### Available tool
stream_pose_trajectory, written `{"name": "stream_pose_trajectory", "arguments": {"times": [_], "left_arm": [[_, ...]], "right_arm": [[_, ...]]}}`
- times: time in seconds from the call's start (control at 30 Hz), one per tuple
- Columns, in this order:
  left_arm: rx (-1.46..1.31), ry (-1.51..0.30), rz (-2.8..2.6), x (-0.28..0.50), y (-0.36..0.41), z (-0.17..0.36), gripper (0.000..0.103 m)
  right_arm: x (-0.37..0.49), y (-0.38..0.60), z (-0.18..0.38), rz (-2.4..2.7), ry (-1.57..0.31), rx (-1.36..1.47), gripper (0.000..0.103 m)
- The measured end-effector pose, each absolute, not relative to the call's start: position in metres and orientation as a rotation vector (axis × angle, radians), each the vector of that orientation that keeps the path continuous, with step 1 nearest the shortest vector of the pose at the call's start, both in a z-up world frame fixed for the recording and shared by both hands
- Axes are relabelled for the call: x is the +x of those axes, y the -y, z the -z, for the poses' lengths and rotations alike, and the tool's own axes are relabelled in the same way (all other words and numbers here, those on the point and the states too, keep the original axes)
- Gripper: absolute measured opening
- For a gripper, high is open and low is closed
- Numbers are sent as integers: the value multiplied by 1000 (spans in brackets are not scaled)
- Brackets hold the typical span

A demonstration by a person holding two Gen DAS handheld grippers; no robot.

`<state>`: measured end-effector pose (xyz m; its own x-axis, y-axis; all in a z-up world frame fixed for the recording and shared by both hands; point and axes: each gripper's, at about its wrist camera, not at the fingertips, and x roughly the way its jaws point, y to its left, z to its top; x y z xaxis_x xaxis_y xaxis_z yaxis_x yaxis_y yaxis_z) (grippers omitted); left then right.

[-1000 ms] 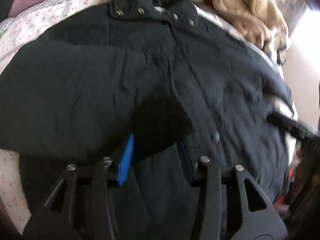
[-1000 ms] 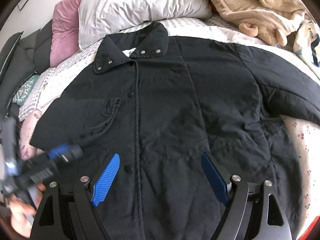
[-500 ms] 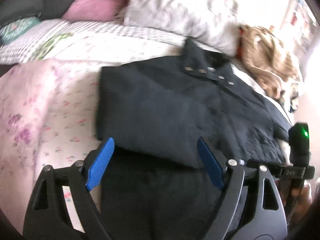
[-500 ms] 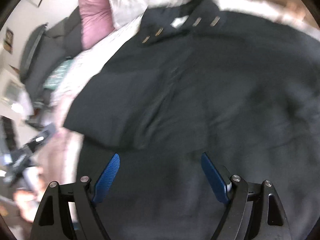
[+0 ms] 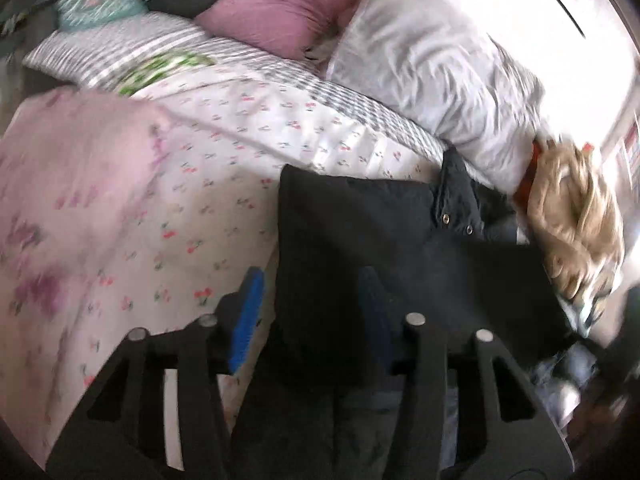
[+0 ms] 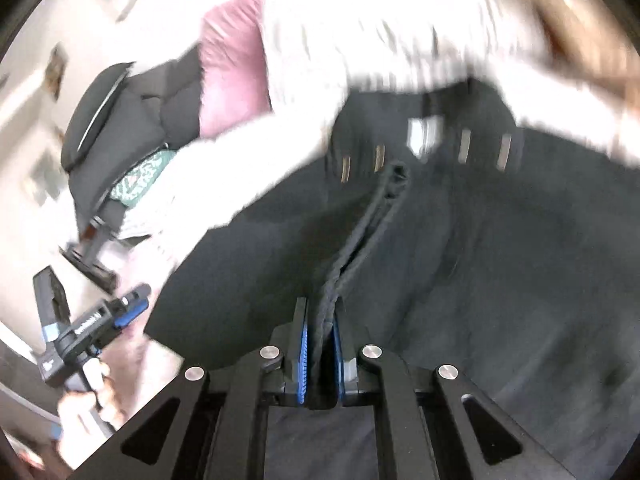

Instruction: Fold large clothes

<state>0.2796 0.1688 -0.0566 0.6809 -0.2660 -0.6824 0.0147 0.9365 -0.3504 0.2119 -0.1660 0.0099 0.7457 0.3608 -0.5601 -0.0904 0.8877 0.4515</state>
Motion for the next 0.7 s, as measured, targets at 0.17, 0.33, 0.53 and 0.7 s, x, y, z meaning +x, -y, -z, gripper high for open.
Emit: {"name": "stream_pose_trajectory", "arguments": {"times": [0.17, 0.33, 0.53, 0.7], "left_arm": [[-204, -893, 210, 299, -129, 87, 45], [-48, -929, 185, 302, -106, 115, 45], [0, -945, 129, 295, -99, 110, 63], [-32, -995, 145, 278, -98, 87, 82]], "right_arm": [[229, 201, 7, -161, -720, 360, 10], [244, 201, 92, -104, -923, 373, 10], [246, 206, 103, -52, -964, 394, 23], [228, 230, 92, -17, -997, 420, 62]]}}
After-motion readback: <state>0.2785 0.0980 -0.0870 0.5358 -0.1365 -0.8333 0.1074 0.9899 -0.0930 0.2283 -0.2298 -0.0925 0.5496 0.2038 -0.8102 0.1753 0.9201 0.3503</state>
